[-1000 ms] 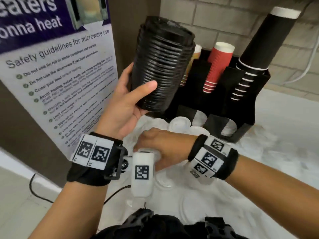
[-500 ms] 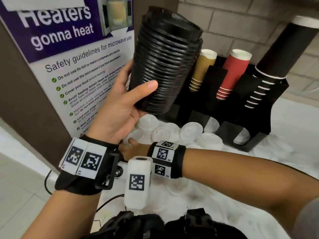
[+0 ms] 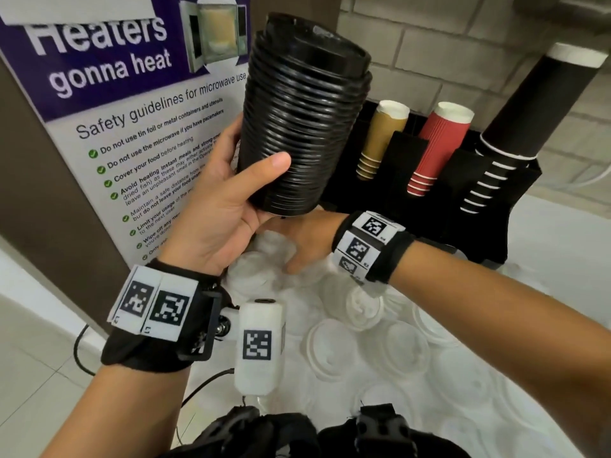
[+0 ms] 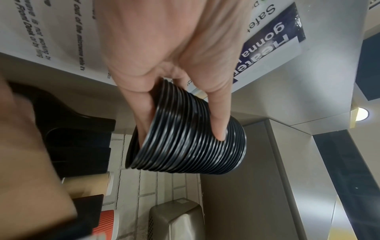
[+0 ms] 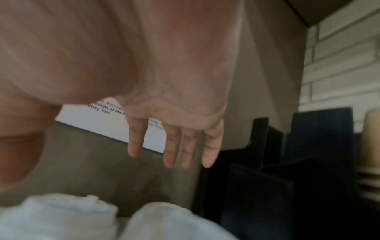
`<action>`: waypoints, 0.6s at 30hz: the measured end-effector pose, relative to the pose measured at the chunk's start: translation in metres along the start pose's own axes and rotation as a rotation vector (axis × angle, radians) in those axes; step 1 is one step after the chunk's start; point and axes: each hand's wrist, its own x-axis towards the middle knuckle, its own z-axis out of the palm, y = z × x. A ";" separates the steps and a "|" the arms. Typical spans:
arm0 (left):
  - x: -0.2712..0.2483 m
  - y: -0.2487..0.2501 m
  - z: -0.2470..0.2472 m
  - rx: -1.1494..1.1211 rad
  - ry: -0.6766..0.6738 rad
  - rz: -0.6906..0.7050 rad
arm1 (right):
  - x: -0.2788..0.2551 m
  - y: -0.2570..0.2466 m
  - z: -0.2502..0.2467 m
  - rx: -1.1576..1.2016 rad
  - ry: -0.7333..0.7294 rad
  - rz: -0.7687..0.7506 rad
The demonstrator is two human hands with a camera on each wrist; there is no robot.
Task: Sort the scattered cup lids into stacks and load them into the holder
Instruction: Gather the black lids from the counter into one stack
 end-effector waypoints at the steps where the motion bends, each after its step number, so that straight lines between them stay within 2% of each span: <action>1: 0.000 0.000 0.000 -0.001 0.004 0.000 | 0.010 -0.005 0.003 0.088 -0.005 -0.038; 3: -0.001 0.000 0.000 0.005 0.008 0.004 | 0.034 -0.017 0.017 0.068 -0.059 -0.032; 5: -0.002 0.002 -0.001 0.018 0.010 0.008 | 0.057 -0.030 0.036 -0.135 -0.112 0.032; 8: -0.005 0.003 -0.003 0.021 0.024 0.015 | 0.080 -0.033 0.057 -0.234 -0.100 -0.004; 12: -0.009 0.004 -0.005 0.020 0.042 0.014 | 0.079 -0.030 0.060 -0.317 -0.082 -0.030; 15: -0.010 0.004 -0.004 0.019 0.042 0.019 | 0.067 -0.032 0.049 -0.309 -0.111 -0.018; 18: -0.010 0.006 -0.004 0.024 0.022 0.020 | 0.037 -0.026 0.019 -0.073 -0.035 -0.004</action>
